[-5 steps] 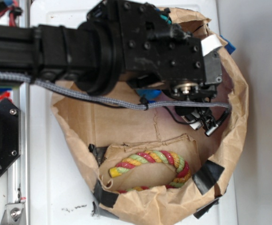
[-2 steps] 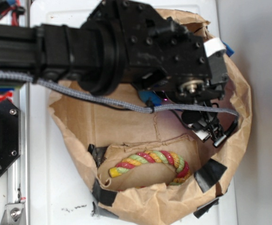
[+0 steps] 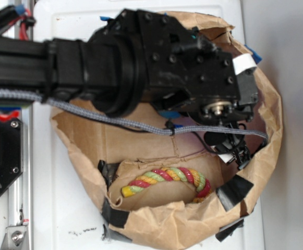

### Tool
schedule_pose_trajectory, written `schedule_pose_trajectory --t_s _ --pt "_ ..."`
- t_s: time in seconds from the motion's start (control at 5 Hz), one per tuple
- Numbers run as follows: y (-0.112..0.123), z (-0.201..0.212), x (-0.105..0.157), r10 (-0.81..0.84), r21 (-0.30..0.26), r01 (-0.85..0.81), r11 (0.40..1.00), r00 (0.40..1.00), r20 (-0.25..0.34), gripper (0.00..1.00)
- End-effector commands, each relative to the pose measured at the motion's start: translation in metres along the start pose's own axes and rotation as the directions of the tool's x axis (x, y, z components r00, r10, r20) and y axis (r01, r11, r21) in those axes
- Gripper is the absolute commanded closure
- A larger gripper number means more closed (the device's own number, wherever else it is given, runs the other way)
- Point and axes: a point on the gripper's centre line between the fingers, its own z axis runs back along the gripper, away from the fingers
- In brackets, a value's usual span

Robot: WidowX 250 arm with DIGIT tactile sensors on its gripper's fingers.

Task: Grab the blue block.

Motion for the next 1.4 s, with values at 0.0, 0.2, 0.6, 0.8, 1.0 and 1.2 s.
schedule_pose_trajectory --t_s 0.0,0.2,0.6,0.8,1.0,1.2 --pt "0.000 0.008 -0.012 -0.031 -0.043 0.034 0.999 0.997 0.068 0.00" --pt "-0.002 0.009 -0.027 -0.063 -0.048 0.069 0.996 0.992 0.112 0.00" --pt "-0.002 0.000 -0.011 -0.033 -0.029 0.037 0.999 0.992 0.120 0.00" --pt "0.001 -0.005 -0.002 -0.018 -0.031 0.023 0.999 0.990 0.137 0.00" --pt "0.004 -0.007 0.005 -0.006 -0.038 0.012 0.999 0.988 0.157 0.00" --pt "0.007 -0.006 0.005 0.007 -0.034 -0.001 0.999 0.984 0.176 0.00"
